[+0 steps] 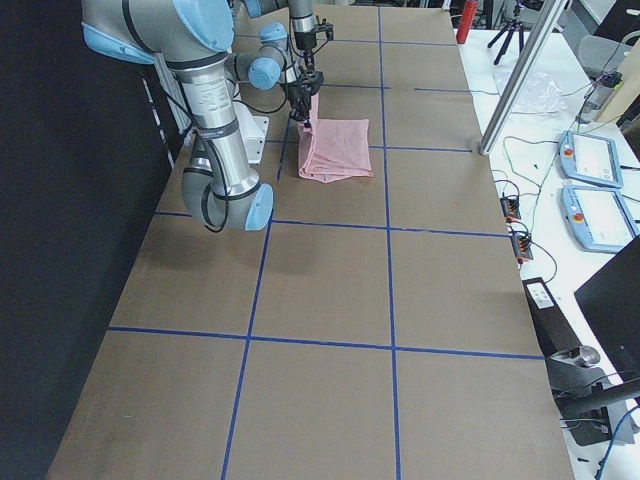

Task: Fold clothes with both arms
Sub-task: 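Lift the near edge with both grippers and fold it away from the robot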

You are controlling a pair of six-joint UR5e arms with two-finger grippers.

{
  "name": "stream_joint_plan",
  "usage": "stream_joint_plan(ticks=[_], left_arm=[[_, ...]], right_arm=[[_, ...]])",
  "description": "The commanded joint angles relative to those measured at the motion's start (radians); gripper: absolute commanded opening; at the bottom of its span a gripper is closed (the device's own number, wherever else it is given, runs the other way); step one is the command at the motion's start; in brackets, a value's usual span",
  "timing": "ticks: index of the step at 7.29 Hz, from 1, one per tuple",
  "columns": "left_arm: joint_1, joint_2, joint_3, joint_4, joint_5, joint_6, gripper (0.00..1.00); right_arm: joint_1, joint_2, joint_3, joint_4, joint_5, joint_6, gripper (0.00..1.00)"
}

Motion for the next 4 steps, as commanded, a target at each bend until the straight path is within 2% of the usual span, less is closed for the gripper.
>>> stream_joint_plan(ticks=[1,2,4], left_arm=[[-0.070,-0.040,0.173,-0.122,-0.002,0.030,0.00],[-0.090,-0.071,0.263,-0.184,-0.002,0.062,0.00],[-0.133,-0.114,0.409,-0.273,-0.002,0.107,0.00]], right_arm=[[0.081,0.002,-0.177,0.166,0.004,-0.068,0.00],[0.107,0.008,-0.237,0.226,0.004,-0.077,0.00],[0.146,0.072,-0.362,0.242,0.007,-0.097,0.00]])
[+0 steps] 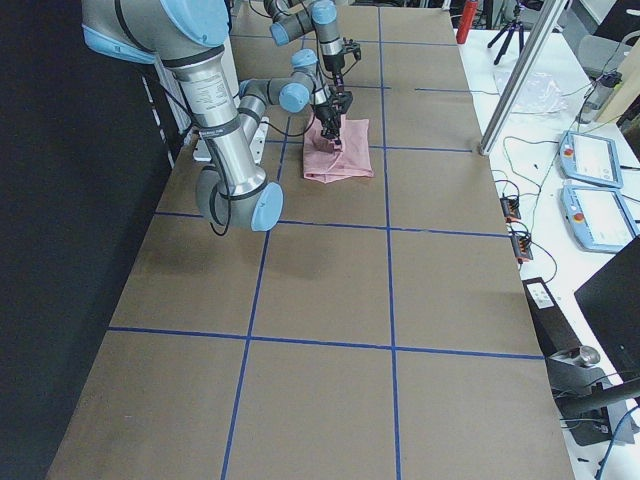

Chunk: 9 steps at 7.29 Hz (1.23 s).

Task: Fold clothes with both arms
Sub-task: 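Lift the near edge with both grippers and fold it away from the robot, then release the shirt and raise both grippers away from it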

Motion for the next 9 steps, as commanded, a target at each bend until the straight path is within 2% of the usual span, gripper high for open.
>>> stream_joint_plan(ticks=[1,2,5,6,7,8,9], left_arm=[[-0.037,-0.031,0.167,-0.125,0.001,0.047,0.00],[-0.037,-0.034,0.202,-0.153,0.001,0.049,0.00],[-0.037,-0.034,0.204,-0.156,0.000,0.063,0.00],[-0.078,-0.039,0.210,-0.154,-0.008,0.107,0.12],[-0.173,-0.060,0.266,-0.154,-0.103,0.317,0.99],[-0.238,-0.082,0.326,-0.156,-0.174,0.417,1.00],[-0.257,-0.085,0.331,-0.153,-0.179,0.473,1.00]], right_arm=[[0.034,0.054,-0.109,0.018,0.003,-0.020,0.00],[0.037,0.064,-0.132,0.019,0.003,-0.021,0.00],[0.051,0.075,-0.157,0.019,0.005,-0.032,0.00],[0.093,0.107,-0.219,0.057,0.053,-0.109,0.42],[0.162,0.171,-0.341,0.127,0.124,-0.200,0.99],[0.231,0.213,-0.403,0.134,0.235,-0.313,1.00],[0.273,0.213,-0.402,0.134,0.326,-0.413,1.00]])
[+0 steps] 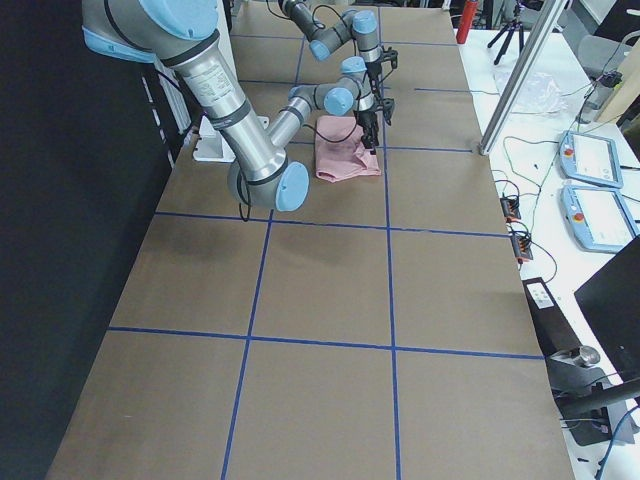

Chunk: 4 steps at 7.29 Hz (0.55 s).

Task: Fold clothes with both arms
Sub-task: 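Release the shirt and raise both grippers away from it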

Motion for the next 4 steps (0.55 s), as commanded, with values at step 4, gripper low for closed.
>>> stream_joint_plan(ticks=[4], left_arm=[[-0.099,0.073,-0.162,0.090,-0.062,0.234,1.00]], right_arm=[[0.156,-0.055,0.086,0.001,0.261,-0.257,1.00]])
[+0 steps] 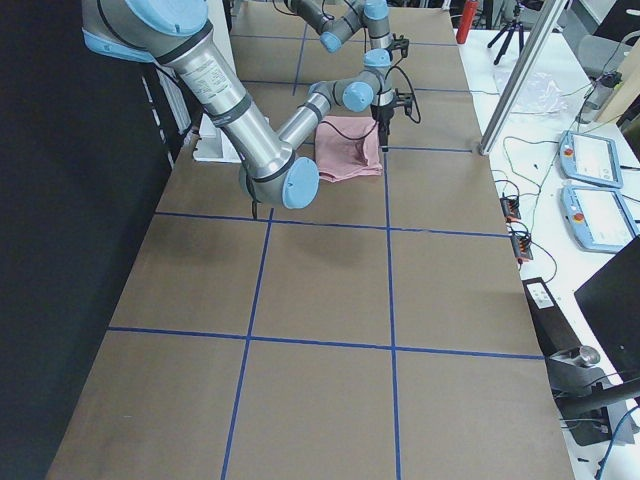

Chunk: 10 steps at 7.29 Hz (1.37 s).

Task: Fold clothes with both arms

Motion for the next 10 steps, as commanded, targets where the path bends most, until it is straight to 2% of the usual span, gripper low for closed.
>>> stream_joint_plan(ticks=[1,2,4,5,6,7,9,10], left_arm=[[-0.099,0.097,-0.209,0.151,-0.067,0.240,1.00],[-0.180,0.177,-0.306,0.226,-0.107,0.390,1.00],[-0.371,0.264,-0.324,0.300,-0.158,0.694,1.00],[-0.506,0.335,-0.322,0.301,-0.246,0.797,1.00],[-0.573,0.421,-0.327,0.289,-0.302,0.801,1.00],[-0.590,0.458,-0.322,0.288,-0.301,0.797,1.00],[-0.735,0.498,-0.289,0.281,-0.308,0.812,1.00],[-0.763,0.554,-0.254,0.287,-0.310,0.900,1.00]], right_arm=[[0.126,-0.133,0.141,-0.009,0.150,-0.216,1.00],[0.201,-0.211,0.207,-0.032,0.203,-0.353,1.00],[0.405,-0.360,0.235,-0.046,0.334,-0.662,1.00],[0.493,-0.467,0.237,-0.034,0.381,-0.816,1.00],[0.533,-0.651,0.276,0.039,0.379,-0.864,1.00],[0.593,-0.772,0.275,0.125,0.376,-0.868,1.00],[0.715,-0.875,0.240,0.169,0.418,-0.868,1.00],[0.806,-0.895,0.225,0.155,0.489,-0.933,1.00]])
